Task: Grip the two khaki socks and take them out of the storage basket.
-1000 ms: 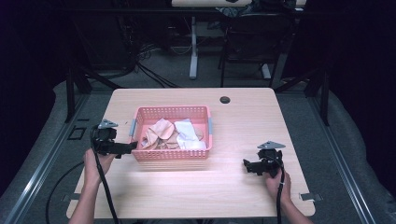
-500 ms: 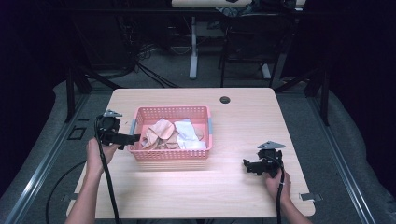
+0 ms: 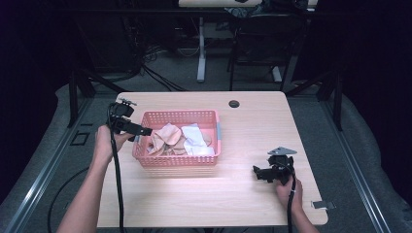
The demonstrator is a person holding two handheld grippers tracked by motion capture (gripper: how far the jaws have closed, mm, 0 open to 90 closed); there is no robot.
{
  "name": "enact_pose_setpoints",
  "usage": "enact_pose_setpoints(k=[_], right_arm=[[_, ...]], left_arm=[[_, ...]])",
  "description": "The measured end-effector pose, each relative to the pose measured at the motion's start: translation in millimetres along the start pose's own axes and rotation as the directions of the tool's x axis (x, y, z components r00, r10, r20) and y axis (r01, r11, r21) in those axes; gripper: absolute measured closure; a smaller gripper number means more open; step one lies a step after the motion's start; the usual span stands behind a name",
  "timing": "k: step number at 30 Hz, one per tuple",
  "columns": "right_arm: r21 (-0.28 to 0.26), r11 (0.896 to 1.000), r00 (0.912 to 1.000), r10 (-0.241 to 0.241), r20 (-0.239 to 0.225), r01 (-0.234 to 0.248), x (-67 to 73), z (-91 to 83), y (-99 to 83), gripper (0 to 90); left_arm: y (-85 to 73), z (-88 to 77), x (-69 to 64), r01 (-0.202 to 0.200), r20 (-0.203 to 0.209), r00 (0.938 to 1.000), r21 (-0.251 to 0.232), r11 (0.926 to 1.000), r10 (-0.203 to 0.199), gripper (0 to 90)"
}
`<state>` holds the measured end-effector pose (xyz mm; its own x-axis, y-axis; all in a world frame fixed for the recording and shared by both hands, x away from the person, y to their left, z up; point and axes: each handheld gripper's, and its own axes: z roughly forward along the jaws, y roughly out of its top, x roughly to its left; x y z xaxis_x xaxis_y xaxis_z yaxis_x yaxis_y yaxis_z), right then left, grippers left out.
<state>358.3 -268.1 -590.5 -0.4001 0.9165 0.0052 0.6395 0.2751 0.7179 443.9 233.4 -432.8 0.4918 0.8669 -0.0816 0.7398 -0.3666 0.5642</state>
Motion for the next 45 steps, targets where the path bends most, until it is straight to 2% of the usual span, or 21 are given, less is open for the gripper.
enact_pose_setpoints(k=[7,11,13,18,23,24,25,27,30,33,36,38,41,45], right_arm=[[0.005,1.000,1.0000,-0.001,0.004,0.001,0.0,-0.4,0.0,0.0],[0.000,1.000,1.0000,-0.001,0.000,0.001,0.0,0.0,0.0,0.0],[0.003,1.000,1.0000,-0.004,-0.002,0.004,-0.4,-0.2,0.2,0.0],[0.005,1.000,1.0000,-0.006,-0.001,0.006,-0.3,-0.3,0.4,0.0],[0.006,1.000,1.0000,-0.006,-0.002,0.006,-0.4,-0.2,0.4,0.0],[0.005,1.000,1.0000,-0.006,-0.001,0.006,-0.4,-0.2,0.4,0.0],[0.006,1.000,1.0000,-0.007,-0.002,0.007,-0.4,-0.3,0.4,0.0],[0.007,1.000,1.0000,-0.006,-0.002,0.006,-0.3,-0.3,0.4,0.0],[0.006,1.000,1.0000,-0.006,-0.002,0.006,-0.3,-0.3,0.3,0.0],[0.007,1.000,1.0000,-0.007,-0.002,0.007,-0.3,-0.3,0.4,0.0],[0.005,1.000,1.0000,-0.007,-0.002,0.007,-0.4,-0.2,0.4,0.0],[0.006,1.000,1.0000,-0.007,-0.002,0.007,-0.4,-0.3,0.4,0.0],[0.006,1.000,1.0000,-0.007,-0.002,0.007,-0.3,-0.3,0.4,0.0],[0.007,1.000,1.0000,-0.007,-0.002,0.007,-0.3,-0.3,0.4,0.0]], left_arm=[[16.7,9.2,-2.4,0.001,0.015,0.9999,0.078,0.9970,-0.002,1.8],[24.3,17.5,-3.5,-0.002,0.030,0.9996,0.140,0.9901,-0.002,0.4],[27.0,21.2,-3.9,-0.012,0.023,0.9997,0.166,0.9861,0.008,0.4],[32.3,31.9,-4.3,-0.010,0.059,0.9982,0.204,0.9790,-0.002,0.3],[37.6,41.8,-7.4,-0.010,0.052,0.9987,0.239,0.9710,-0.003,0.4],[38.9,42.1,-7.7,-0.005,0.055,0.9985,0.244,0.9699,-0.008,2.0],[39.8,42.4,-7.8,-0.005,0.059,0.9982,0.239,0.9710,-0.009,8.9],[42.2,43.5,-7.5,-0.006,0.062,0.9980,0.236,0.9717,-0.009,12.2],[44.6,47.7,-8.0,0.000,0.053,0.9985,0.260,0.9656,-0.015,17.2],[47.1,50.5,-8.9,-0.002,0.044,0.9990,0.270,0.9628,-0.011,22.7],[49.2,56.8,-9.3,-0.011,0.035,0.9994,0.301,0.9535,0.000,30.9],[49.3,61.9,-8.5,-0.003,0.029,0.9996,0.319,0.9477,-0.007,32.3],[48.1,69.3,-6.1,0.021,0.027,0.9991,0.334,0.9422,-0.032,38.0],[45.5,76.1,-4.5,0.032,0.011,0.9992,0.350,0.9362,-0.038,47.8]])
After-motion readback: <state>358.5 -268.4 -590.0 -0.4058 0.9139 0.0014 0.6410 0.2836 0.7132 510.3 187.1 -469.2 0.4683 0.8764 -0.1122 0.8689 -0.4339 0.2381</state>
